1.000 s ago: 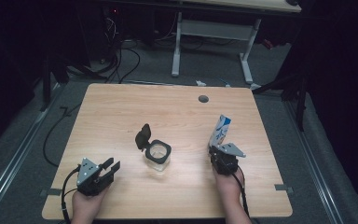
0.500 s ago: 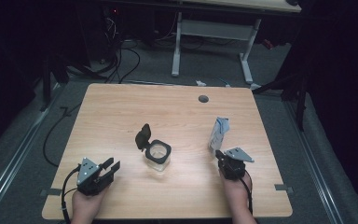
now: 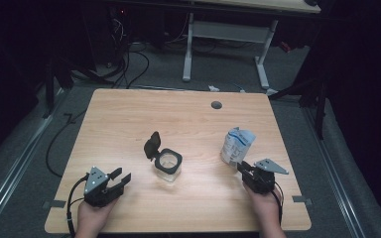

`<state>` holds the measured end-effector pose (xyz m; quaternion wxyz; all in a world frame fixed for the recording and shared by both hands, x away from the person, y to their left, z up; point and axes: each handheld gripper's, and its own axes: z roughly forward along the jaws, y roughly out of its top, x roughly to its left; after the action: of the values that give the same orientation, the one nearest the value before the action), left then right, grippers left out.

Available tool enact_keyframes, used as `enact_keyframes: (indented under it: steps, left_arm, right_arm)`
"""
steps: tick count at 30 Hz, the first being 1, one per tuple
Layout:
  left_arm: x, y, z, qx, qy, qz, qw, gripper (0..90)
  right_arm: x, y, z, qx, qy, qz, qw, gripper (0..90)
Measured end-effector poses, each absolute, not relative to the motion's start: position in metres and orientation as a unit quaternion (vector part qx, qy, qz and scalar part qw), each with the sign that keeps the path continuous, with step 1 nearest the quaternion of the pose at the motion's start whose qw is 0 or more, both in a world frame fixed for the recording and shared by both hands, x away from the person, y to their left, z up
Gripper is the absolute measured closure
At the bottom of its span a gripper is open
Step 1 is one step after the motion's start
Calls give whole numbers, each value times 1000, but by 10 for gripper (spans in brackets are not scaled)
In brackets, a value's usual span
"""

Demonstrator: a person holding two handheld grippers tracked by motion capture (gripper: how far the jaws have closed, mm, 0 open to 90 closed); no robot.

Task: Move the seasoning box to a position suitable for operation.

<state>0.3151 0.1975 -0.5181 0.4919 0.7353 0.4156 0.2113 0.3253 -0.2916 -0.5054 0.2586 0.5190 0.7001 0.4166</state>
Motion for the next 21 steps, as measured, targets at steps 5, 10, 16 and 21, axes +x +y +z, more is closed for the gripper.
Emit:
enact_keyframes:
  steps: [5,10,16,21]
  left_arm:
    - [315,198,-518,736,415,209,492,550]
    - [315,200,-519,735,416,201,496,537]
    - [315,199,-519,740,408,204,494,515]
    - [314,199,-519,738,409,211,494,488]
  right_arm:
    - [326,-296,-500,506,706,420,262,629]
    - [330,-295,-493,490,713,421,274,616]
    - [336,-300,-493,493,712,420,272,611]
    - [340,-299,-491,495,709,422,274,609]
